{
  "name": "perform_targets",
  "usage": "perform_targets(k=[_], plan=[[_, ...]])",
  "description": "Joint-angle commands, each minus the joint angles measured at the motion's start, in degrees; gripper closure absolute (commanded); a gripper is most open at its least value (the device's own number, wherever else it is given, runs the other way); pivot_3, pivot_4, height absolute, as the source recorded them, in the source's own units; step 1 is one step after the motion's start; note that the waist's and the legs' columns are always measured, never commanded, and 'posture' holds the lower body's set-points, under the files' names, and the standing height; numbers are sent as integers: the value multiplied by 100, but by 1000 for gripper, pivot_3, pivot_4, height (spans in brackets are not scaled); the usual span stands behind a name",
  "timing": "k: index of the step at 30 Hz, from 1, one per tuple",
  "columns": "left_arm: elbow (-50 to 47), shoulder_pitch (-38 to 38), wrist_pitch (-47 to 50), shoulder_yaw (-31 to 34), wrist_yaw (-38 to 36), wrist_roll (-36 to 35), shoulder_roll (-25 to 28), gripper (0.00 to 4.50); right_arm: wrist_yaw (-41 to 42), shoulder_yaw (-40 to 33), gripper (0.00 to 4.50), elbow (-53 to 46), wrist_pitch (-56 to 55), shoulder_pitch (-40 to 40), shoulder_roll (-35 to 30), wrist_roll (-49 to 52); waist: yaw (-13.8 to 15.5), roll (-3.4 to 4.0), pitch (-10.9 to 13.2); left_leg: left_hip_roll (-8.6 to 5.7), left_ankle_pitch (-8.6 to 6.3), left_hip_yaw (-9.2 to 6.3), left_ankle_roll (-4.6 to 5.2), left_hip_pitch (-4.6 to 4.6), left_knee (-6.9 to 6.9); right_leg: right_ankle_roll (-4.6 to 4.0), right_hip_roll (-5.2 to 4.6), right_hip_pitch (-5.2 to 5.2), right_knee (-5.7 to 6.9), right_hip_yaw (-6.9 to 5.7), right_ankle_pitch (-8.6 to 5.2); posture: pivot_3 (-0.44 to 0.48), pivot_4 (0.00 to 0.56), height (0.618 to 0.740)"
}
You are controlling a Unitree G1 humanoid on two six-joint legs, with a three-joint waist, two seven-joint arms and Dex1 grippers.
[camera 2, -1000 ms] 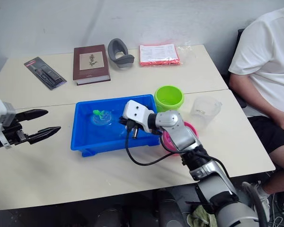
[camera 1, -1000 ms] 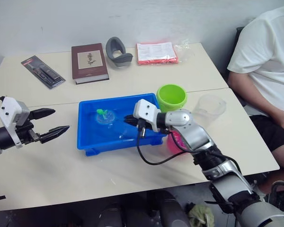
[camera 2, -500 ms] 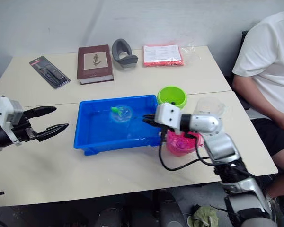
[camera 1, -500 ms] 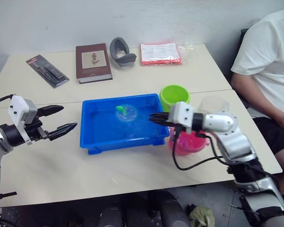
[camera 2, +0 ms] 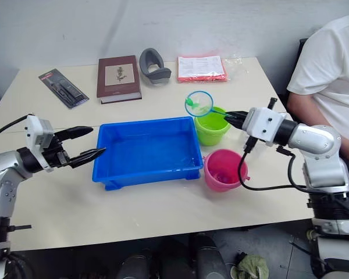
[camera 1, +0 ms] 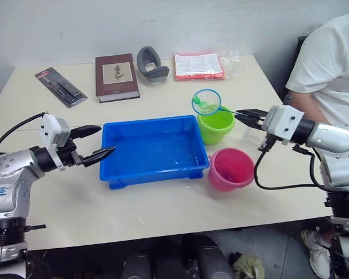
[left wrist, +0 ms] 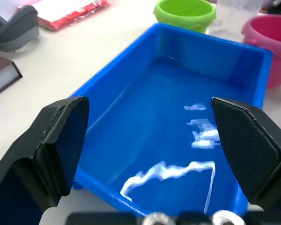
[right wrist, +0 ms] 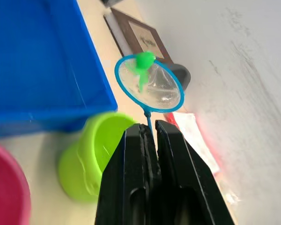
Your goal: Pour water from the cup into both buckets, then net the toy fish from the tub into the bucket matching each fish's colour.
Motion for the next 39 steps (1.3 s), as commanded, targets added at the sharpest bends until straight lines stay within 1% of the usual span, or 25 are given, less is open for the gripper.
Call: perform_targets(k=[1,5,7,9,13,16,20,21,25,28,31,33,35,36,37,38,39], plan=[[-317,-132,4,-179,50,-55,-132,41,-346,-253,4500,455,-492,-137,-192,-180,1,0,0,-1,0,1,1,0,0,1,0,0,0,2,0,0,150,740],[-374,-292,45,-345,97,-68,-284,41,-740,-174,4500,1079,-1034,-215,-292,-521,0,0,0,2,2,3,-2,0,0,1,0,-2,1,4,1,0,150,740],[-398,-377,57,-452,131,-61,-395,41,-1002,-55,4500,1465,-1515,-304,-361,-862,1,1,0,2,5,3,-5,0,0,1,0,-1,2,4,1,0,150,740],[-399,-442,49,-552,158,-33,-482,41,-1429,164,4500,1844,-2178,-448,-521,-1493,-4,2,0,1,5,4,-6,2,0,1,0,-1,2,7,1,0,150,740],[-355,-585,40,-680,176,-14,-612,41,-2965,537,4500,2288,-3089,-757,-938,-3172,-23,2,0,3,7,7,-10,1,-1,2,1,-4,2,11,1,0,150,740],[-348,-620,38,-719,156,-20,-637,41,-3753,805,4500,2510,-3545,-931,-1126,-3861,-36,2,0,4,11,7,-17,2,-3,2,2,-5,2,12,1,0,150,740],[-279,-696,27,-804,137,-10,-704,41,-5262,1461,4500,2529,-3698,-1189,-1517,-5581,-51,2,0,5,14,8,-21,2,-3,1,3,-7,3,17,0,0,150,740],[-244,-741,22,-842,122,-4,-728,41,-5646,1609,4500,2614,-3754,-1246,-1557,-5849,-51,2,0,5,14,8,-22,1,-3,1,3,-6,2,16,0,0,150,740],[-132,-886,10,-926,63,24,-771,41,-6781,2114,4500,2762,-3720,-1523,-1633,-6628,-56,2,0,4,15,9,-24,1,-4,2,5,-6,2,19,0,0,150,740],[-59,-1010,22,-991,1,29,-799,41,-7115,2453,4500,3025,-3555,-1797,-1598,-6981,-79,2,0,4,17,10,-27,1,-4,2,7,-7,3,21,0,0,150,740],[-28,-1043,18,-1014,-52,36,-779,41,-7403,2555,4500,3432,-3467,-2020,-1544,-6895,-120,2,0,4,18,10,-28,2,-6,2,9,-5,3,21,0,0,150,740],[-23,-1040,7,-995,-49,44,-756,41,-7423,2458,4500,3606,-3544,-2099,-1512,-6570,-136,2,0,4,20,10,-28,2,-11,2,9,-5,1,21,0,0,150,740],[-20,-1014,10,-935,-70,34,-684,41,-7325,2312,4500,3654,-3898,-2119,-1489,-6045,-150,2,0,4,20,10,-28,2,-13,2,11,-5,0,21,0,0,150,740],[-26,-975,17,-867,-125,-8,-613,41,-6764,2167,4500,3762,-4194,-2058,-1384,-5122,-163,2,0,5,20,9,-29,3,-15,2,12,-6,0,21,0,0,150,740],[-58,-892,39,-715,-221,-115,-493,41,-5564,2257,4500,3442,-4205,-1738,-1310,-3314,-175,2,0,5,21,9,-31,4,-16,2,15,-5,-1,22,0,0,150,740],[-80,-833,55,-609,-289,-191,-413,41,-4618,2324,4500,3180,-4146,-1491,-1255,-1980,-184,0,0,5,22,10,-32,7,-17,2,18,-4,0,23,1,0,150,740],[-161,-753,130,-440,-405,-386,-327,41,-3981,2356,4500,2684,-4020,-1238,-1256,-841,-191,0,0,9,26,3,-36,15,-23,2,26,4,-5,23,1,0,150,740]])
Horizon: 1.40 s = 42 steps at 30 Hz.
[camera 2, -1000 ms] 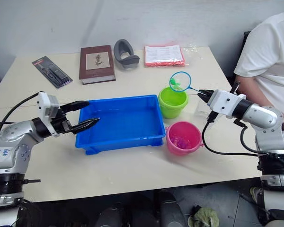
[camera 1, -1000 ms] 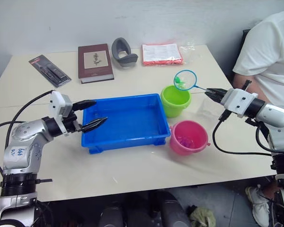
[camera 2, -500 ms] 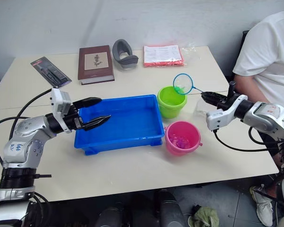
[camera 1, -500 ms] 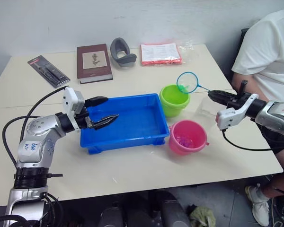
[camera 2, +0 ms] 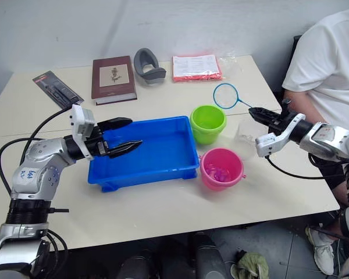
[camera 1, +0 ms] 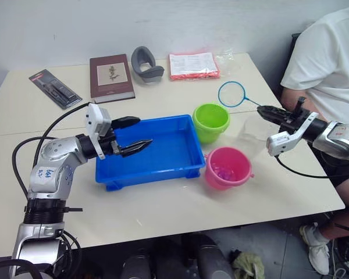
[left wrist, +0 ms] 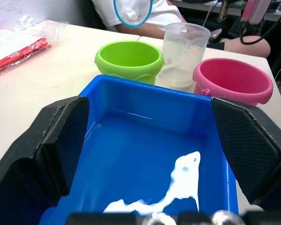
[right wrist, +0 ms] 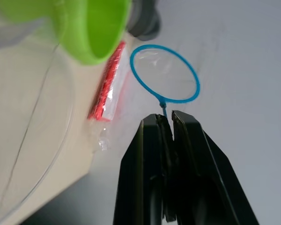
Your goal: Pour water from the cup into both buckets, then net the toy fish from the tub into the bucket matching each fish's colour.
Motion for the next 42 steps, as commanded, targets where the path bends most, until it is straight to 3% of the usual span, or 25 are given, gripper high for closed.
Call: perform_targets(k=[1,3,6,10,15,18,20,24,30,31,32,38,39,42], plan=[[-351,260,190,712,-370,-615,369,41,2566,-25,4500,-1646,589,779,45,4302,-3,0,0,3,1,-2,-1,4,0,0,6,5,1,0,0,0,150,740],[-712,544,501,1081,-634,-1102,618,41,3789,-63,4500,-3084,1577,1303,-37,6010,2,5,3,17,4,-9,-6,-3,-2,0,5,-6,8,-3,0,0,150,740],[-1052,1203,605,1468,-913,-1220,1035,41,5184,-122,4500,-4531,2998,1879,-177,7421,55,8,3,24,4,-17,-6,-4,15,-1,0,-3,16,-12,-1,0,150,740],[-1653,2235,597,1826,-1455,-1345,1425,41,5875,-178,4500,-5568,4139,2207,81,7870,124,6,0,22,-3,-27,5,0,21,-7,-6,9,7,-22,-1,0,150,740],[-2275,3623,199,1966,-2131,-957,1777,41,6135,193,4500,-6046,5151,2634,751,7363,225,-17,-15,21,-13,-26,9,-10,24,-20,-8,2,3,-29,-4,0,150,740],[-2407,4031,67,2005,-2030,-848,1661,41,6424,681,4500,-5797,5071,2882,1400,6582,248,-30,-23,15,-16,-26,16,-12,27,-20,-12,2,0,-31,-5,0,150,740],[-2580,4460,-293,1856,-2219,-398,1802,41,6803,1118,4500,-5149,4599,2870,1811,5749,220,-41,-30,15,-17,-24,17,-10,25,-21,-9,3,-2,-31,-5,0,150,740],[-2733,4450,-209,1774,-1862,-468,1651,41,6821,1342,4500,-3756,3578,2734,2655,4729,201,-40,-30,12,-19,-18,22,-11,25,-22,-8,1,-2,-30,-5,0,150,740],[-2653,4375,-142,1821,-1701,-486,1685,41,6644,1310,4500,-2572,2871,2503,3585,4038,187,-41,-31,14,-19,-16,19,-10,24,-26,-7,-3,5,-28,-7,0,150,740],[-2609,4377,-141,1855,-1691,-488,1687,0,6651,1268,3662,-2511,2934,2479,3691,4059,179,-41,-31,15,-18,-15,18,-9,24,-27,-7,-3,7,-28,-7,0,150,740],[-2570,4382,-149,1884,-1695,-489,1692,0,6710,1233,3453,-2520,3013,2480,3754,4118,181,-41,-31,16,-18,-15,17,-9,24,-27,-7,-3,8,-28,-7,0,150,740],[-2527,4611,51,2238,-1718,-593,1756,0,6894,810,472,-3452,3207,2790,3560,4603,194,-41,-30,17,-20,-18,15,-9,24,-32,-9,-3,10,-30,-10,0,150,740],[-2547,4790,46,2415,-1710,-547,1712,0,7123,671,19,-4056,3546,2957,3261,5055,195,-40,-30,17,-20,-18,15,-10,24,-32,-10,-3,10,-30,-10,0,150,740],[-2520,5240,-150,2811,-1651,-309,1580,0,7560,156,19,-5647,4619,3452,2319,6318,204,-33,-26,18,-28,-19,18,-10,24,-32,-11,-4,7,-30,-10,0,150,740]])
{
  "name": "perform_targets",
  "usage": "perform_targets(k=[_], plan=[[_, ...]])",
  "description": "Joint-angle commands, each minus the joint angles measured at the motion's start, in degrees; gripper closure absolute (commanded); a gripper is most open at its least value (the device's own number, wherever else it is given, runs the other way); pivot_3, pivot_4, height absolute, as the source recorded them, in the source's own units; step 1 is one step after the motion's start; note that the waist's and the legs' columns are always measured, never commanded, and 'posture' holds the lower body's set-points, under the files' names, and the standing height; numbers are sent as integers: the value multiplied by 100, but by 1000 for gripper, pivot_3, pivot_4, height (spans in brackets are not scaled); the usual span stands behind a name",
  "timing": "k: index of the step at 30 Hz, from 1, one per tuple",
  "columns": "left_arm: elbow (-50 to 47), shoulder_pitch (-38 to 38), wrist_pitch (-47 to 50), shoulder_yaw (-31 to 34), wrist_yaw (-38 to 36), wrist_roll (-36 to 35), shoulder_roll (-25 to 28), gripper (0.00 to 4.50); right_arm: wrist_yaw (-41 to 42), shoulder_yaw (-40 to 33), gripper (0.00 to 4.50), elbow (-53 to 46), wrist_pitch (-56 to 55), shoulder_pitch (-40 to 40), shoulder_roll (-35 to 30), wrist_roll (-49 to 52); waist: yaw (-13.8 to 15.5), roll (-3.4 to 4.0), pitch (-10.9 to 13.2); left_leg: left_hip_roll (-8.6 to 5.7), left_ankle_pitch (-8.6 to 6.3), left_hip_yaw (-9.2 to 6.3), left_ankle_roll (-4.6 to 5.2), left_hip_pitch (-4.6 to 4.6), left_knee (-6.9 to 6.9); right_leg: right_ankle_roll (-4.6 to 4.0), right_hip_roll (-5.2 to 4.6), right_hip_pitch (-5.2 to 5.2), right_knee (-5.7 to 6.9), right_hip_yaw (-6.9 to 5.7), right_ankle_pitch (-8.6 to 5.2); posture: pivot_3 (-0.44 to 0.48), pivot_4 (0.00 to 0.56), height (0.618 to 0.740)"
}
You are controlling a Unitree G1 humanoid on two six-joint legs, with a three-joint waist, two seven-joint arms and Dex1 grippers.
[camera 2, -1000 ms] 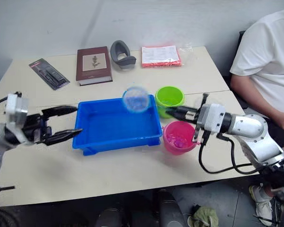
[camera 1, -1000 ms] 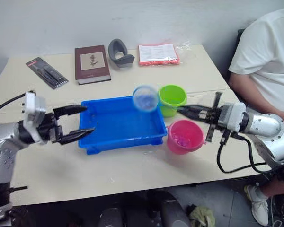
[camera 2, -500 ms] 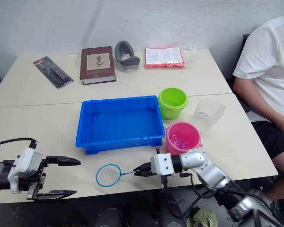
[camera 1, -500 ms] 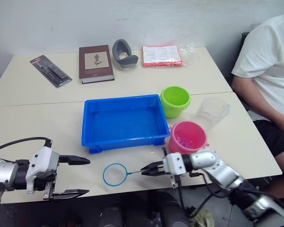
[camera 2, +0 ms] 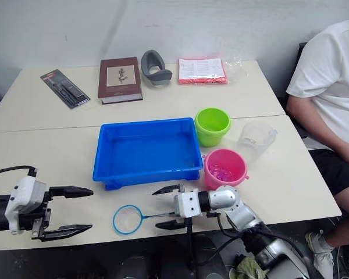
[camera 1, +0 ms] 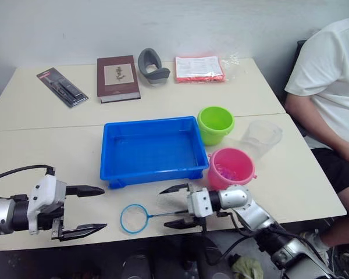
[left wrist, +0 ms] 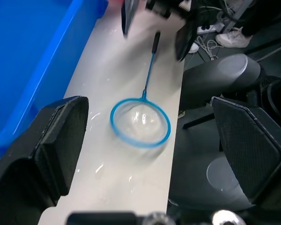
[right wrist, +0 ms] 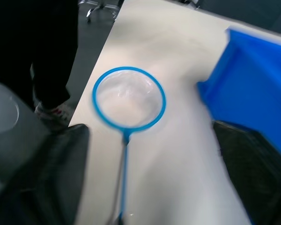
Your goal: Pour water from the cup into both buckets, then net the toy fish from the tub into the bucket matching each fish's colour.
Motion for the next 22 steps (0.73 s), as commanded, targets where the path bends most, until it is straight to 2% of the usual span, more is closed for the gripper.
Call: perform_targets(k=[1,6,8,10,16,20,22], plan=[[-15,366,-205,486,41,202,-98,0,429,-682,19,-1665,1067,431,-904,1380,6,0,0,0,-2,-1,3,0,0,0,-1,2,-3,-1,0,0,150,740],[228,548,-712,626,184,551,-300,0,528,-1700,19,-2349,1151,1176,-1748,1693,17,-16,-10,2,-20,-8,11,6,-1,1,8,11,-17,-9,-1,0,150,740],[334,666,-832,803,204,657,-336,0,696,-2522,19,-2651,1206,1742,-2149,2100,21,-14,-8,3,-33,-8,32,5,-3,1,10,11,-21,-10,-1,0,150,740],[540,757,-1058,979,227,800,-370,0,799,-3333,19,-2666,955,2206,-2282,2247,29,-13,-8,2,-36,-8,35,1,-5,2,9,9,-22,-9,0,0,150,740],[1276,780,-1286,1166,504,931,-496,0,1397,-4697,19,-1354,322,2608,-2410,2073,7,-21,-14,17,-45,-4,49,28,-4,12,25,57,-73,-13,6,0,150,740],[1564,730,-1692,1031,823,1143,-766,0,1581,-4918,19,-227,-103,2141,-2516,1696,-6,-20,-13,19,-56,8,55,81,-32,12,26,106,-97,-5,5,0,150,740],[1548,603,-1528,1024,1122,1236,-731,0,1640,-4797,19,-106,17,1961,-2570,1659,-3,-18,-12,18,-58,22,59,85,-35,13,24,105,-96,4,6,0,150,740]])
